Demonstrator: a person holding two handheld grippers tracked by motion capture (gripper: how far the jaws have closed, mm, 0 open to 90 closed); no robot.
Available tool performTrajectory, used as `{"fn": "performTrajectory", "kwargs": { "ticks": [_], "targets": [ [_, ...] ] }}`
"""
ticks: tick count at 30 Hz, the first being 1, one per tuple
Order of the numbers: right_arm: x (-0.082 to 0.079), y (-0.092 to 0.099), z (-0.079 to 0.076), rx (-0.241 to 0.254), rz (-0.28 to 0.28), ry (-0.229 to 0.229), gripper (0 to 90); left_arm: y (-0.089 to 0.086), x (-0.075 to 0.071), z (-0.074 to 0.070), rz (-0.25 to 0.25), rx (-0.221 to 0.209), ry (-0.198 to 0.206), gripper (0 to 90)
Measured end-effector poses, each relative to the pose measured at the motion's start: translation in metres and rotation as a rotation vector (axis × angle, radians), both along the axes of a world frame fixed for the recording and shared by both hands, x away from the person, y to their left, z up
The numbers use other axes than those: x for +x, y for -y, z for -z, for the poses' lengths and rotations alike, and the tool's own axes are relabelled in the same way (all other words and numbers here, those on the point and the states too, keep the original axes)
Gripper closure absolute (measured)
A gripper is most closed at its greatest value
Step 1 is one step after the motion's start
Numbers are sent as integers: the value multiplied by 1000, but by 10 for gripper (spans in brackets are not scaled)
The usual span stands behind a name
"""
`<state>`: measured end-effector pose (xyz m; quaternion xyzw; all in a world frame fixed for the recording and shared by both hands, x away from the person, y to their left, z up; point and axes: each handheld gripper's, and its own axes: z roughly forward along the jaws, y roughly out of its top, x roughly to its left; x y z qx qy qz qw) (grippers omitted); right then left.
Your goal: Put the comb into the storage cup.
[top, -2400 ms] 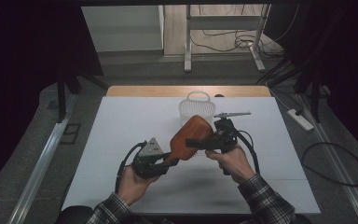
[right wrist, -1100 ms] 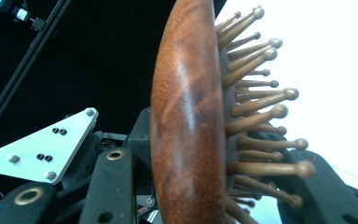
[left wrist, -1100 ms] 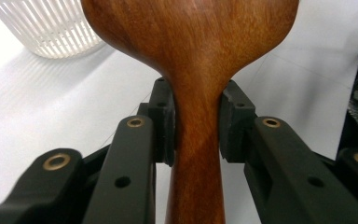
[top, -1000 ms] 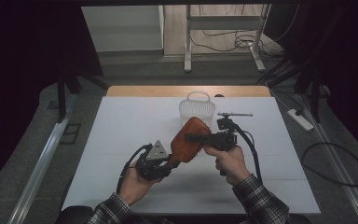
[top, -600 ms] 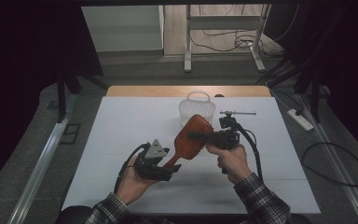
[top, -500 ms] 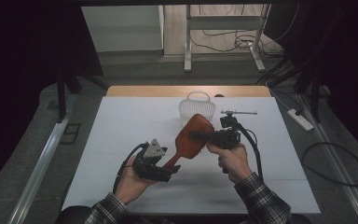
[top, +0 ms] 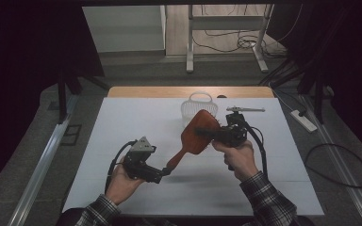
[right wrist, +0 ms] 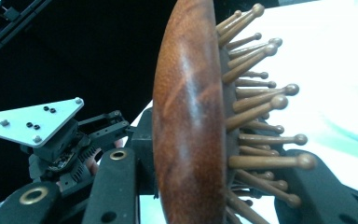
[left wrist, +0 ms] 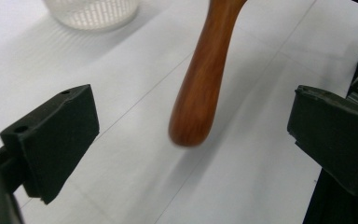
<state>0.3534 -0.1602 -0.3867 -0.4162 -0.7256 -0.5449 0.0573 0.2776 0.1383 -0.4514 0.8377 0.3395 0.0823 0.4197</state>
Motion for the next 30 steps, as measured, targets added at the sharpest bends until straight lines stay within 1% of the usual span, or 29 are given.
{"fn": "performTrajectory", "kwargs": {
  "ticks": [3,4,5,6,7,10,12,15,17,18,19,20,22,23,25,28,30],
  "targets": [
    [1,1,-2,-2,6,10,557,-7,-1,-1,-17,4,6,9],
    [2,3,-5,-2,14,14,557,-12,-4,0,-28,8,16,0],
    [3,4,-5,-2,16,20,557,-12,-4,0,-28,8,16,0],
    [3,5,-6,-3,19,21,556,-17,-5,2,-34,18,19,0],
    [4,5,-7,-4,22,25,557,-17,-5,2,-34,18,19,0],
    [6,7,-10,-9,30,35,556,-24,-9,4,-49,34,29,0],
    [6,8,-10,-11,33,39,556,-28,-12,5,-61,38,35,0],
    [7,9,-13,-20,44,55,556,-35,-15,6,-67,28,29,0],
    [8,10,-14,-17,50,62,555,-42,-19,8,-78,2,30,0],
    [8,10,-14,-17,50,62,555,-42,-19,8,-78,2,30,0],
    [9,11,-15,-16,51,65,555,-45,-21,8,-79,-9,27,0],
    [10,12,-16,-15,56,67,556,-50,-24,10,-83,-17,33,0],
    [11,13,-17,-18,59,70,555,-52,-25,10,-86,-22,36,0],
    [11,13,-17,-18,59,70,555,-54,-27,11,-88,-23,40,0],
    [12,14,-17,-18,61,75,555,-57,-30,11,-97,-8,47,0],
    [14,16,-18,-16,74,69,555,-63,-34,13,-115,12,52,0],
    [15,16,-18,-15,76,67,555,-65,-36,13,-121,9,52,0]
  ]
}}
